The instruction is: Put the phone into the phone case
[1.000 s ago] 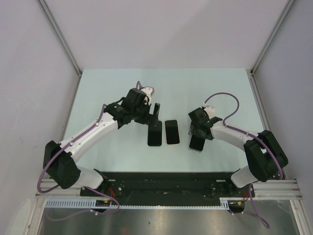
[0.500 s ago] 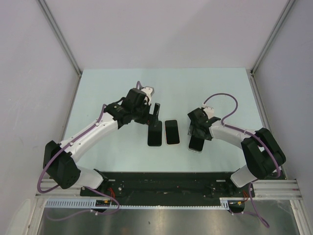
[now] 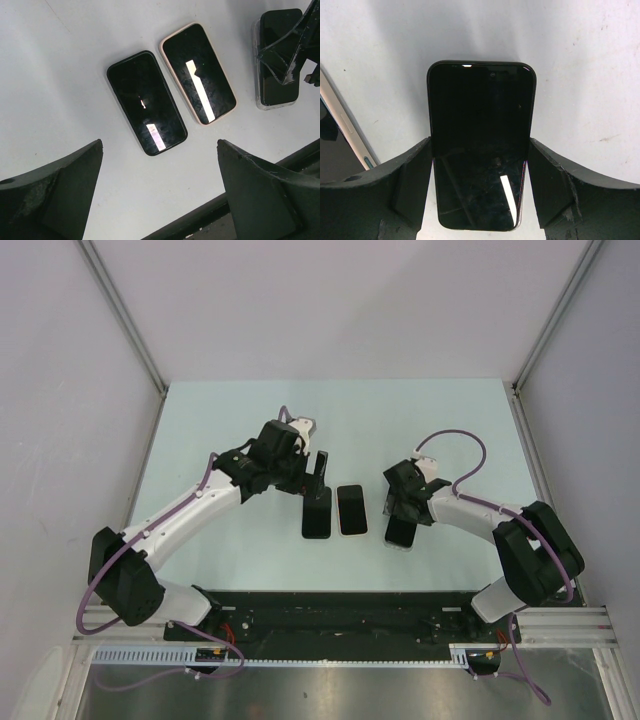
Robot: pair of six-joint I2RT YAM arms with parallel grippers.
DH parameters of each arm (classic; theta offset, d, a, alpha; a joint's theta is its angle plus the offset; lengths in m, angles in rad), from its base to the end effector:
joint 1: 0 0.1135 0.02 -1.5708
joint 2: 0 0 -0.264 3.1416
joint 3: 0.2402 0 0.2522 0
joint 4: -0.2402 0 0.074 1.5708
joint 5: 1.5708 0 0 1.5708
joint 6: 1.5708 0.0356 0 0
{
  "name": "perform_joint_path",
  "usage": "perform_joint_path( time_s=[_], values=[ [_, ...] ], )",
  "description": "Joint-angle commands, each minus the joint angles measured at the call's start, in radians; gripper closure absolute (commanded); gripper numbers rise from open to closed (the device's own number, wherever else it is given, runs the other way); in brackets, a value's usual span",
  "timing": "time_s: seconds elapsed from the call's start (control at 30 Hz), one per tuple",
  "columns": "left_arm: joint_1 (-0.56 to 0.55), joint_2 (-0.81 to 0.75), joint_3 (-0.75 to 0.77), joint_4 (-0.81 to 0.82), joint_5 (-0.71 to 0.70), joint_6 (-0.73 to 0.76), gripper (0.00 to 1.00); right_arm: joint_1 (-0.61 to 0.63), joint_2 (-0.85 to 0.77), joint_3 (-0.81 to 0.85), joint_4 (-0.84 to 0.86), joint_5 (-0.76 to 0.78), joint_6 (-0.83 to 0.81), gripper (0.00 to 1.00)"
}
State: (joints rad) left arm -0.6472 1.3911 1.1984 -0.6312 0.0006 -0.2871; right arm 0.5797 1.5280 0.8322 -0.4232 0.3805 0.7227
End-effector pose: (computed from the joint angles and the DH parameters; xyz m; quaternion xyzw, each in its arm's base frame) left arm 0.2387 -0.1804 0.3048 0.1669 0.9160 -0.1646 0.3256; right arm 0.2431 0.1434 0.1700 0.1106 0.9515 -0.0133 0.2866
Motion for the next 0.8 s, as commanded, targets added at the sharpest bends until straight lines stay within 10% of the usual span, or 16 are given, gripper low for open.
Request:
perform_joint_path(
  time_s=[0.0, 0.77],
  values=[
    [0.011, -0.004, 0.000, 0.010, 0.021, 0.017, 0.00, 0.003, -0.008, 0.008, 0.075, 0.035, 0.006, 0.48],
    [0.020, 0.008, 0.000, 0.010, 0.030, 0.016, 0.00, 0.032, -0.014, 0.002, 0.099, 0.049, -0.100, 0.41]
  ],
)
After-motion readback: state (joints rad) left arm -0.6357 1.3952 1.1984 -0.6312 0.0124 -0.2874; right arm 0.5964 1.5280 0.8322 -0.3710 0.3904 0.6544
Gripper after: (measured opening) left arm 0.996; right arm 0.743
